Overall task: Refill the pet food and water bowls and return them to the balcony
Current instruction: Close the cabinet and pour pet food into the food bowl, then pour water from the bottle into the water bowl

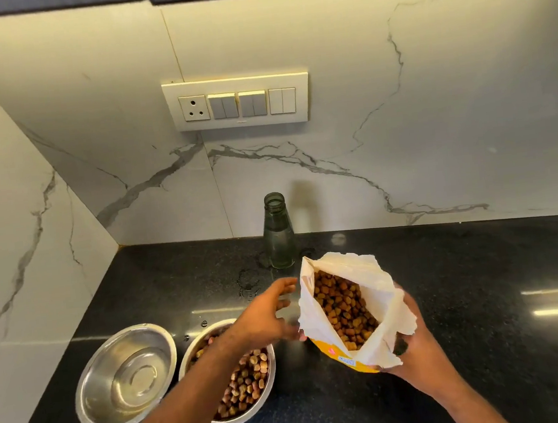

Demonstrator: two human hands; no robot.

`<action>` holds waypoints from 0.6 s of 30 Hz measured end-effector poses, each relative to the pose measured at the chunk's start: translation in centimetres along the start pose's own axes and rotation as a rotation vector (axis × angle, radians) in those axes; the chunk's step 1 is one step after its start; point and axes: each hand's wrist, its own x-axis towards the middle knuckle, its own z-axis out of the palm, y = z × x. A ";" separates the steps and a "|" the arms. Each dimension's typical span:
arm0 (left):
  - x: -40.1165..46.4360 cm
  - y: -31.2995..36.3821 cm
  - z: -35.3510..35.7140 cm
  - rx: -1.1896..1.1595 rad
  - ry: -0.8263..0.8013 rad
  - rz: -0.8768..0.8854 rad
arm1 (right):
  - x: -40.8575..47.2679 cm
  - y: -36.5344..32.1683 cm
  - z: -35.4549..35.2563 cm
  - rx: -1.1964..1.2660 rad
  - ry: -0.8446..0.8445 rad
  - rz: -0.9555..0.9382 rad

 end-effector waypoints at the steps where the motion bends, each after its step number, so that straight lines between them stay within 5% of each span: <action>1: -0.6 0.1 -0.7 -0.038 0.022 0.001 | -0.3 -0.6 -0.3 0.008 0.012 -0.017; 12: -7.7 -0.6 -6.4 -0.206 0.258 0.151 | -2.9 -11.0 -0.3 -0.119 0.144 -0.239; 18: -9.8 -2.1 -7.5 -0.234 0.359 0.167 | -0.5 -16.9 7.6 0.182 0.168 -0.278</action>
